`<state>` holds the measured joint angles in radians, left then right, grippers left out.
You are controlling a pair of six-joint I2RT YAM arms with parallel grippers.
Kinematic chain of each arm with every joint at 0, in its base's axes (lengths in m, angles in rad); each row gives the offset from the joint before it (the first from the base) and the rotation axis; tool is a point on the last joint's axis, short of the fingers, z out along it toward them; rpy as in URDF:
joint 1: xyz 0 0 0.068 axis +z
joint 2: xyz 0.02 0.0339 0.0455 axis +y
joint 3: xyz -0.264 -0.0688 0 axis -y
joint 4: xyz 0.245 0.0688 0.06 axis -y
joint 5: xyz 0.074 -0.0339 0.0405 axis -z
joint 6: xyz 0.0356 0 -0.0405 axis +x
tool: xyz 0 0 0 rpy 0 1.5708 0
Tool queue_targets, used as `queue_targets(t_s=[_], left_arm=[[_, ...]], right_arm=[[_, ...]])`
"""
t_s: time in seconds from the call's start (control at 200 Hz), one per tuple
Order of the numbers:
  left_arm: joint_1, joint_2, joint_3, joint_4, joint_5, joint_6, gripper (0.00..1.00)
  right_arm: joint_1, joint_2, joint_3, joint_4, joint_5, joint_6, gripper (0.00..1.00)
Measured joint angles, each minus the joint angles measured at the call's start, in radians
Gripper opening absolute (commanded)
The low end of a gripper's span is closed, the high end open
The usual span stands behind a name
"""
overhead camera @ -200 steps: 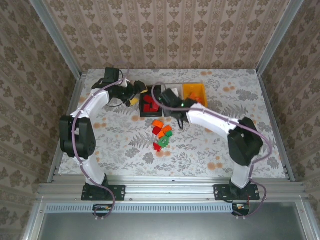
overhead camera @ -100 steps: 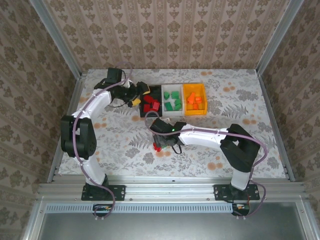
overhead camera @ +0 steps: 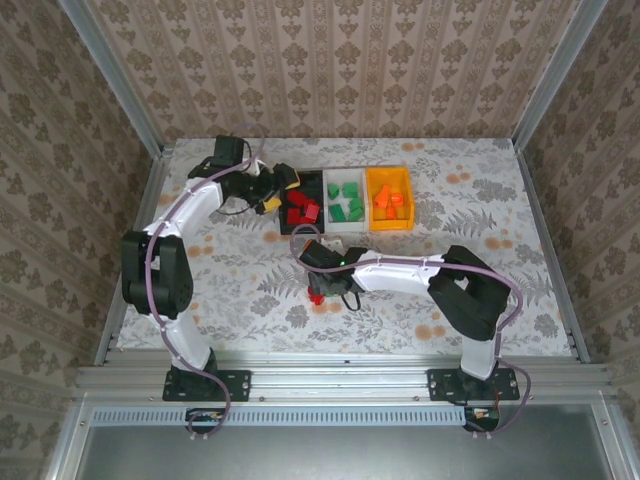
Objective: Sort the legos into containers by color
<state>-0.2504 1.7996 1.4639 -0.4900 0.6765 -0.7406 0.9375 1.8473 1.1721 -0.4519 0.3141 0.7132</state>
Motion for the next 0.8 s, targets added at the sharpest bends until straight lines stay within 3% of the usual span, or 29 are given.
queue_targets(t_s=[0.235,0.46,0.535,0.68,0.8], left_arm=[[0.000,0.000,0.000,0.000,0.000,0.000,0.86],[0.000,0.000,0.000,0.000,-0.001,0.001,0.86],[-0.001,0.000,0.000,0.000,-0.004,0.001,0.86],[-0.003,0.000,0.000,-0.001,-0.004,0.004,0.86],[-0.003,0.000,0.000,-0.003,-0.004,0.004,0.86]], right_arm=[[-0.056,-0.078,-0.125,-0.003,-0.009,-0.013,0.69],[-0.079,-0.050,-0.107,0.029,-0.065,-0.064,0.64],[-0.079,-0.022,-0.082,0.036,-0.072,-0.086,0.59],[-0.080,-0.008,-0.072,0.037,-0.074,-0.120,0.37],[-0.073,-0.022,-0.077,0.031,-0.042,-0.133,0.32]])
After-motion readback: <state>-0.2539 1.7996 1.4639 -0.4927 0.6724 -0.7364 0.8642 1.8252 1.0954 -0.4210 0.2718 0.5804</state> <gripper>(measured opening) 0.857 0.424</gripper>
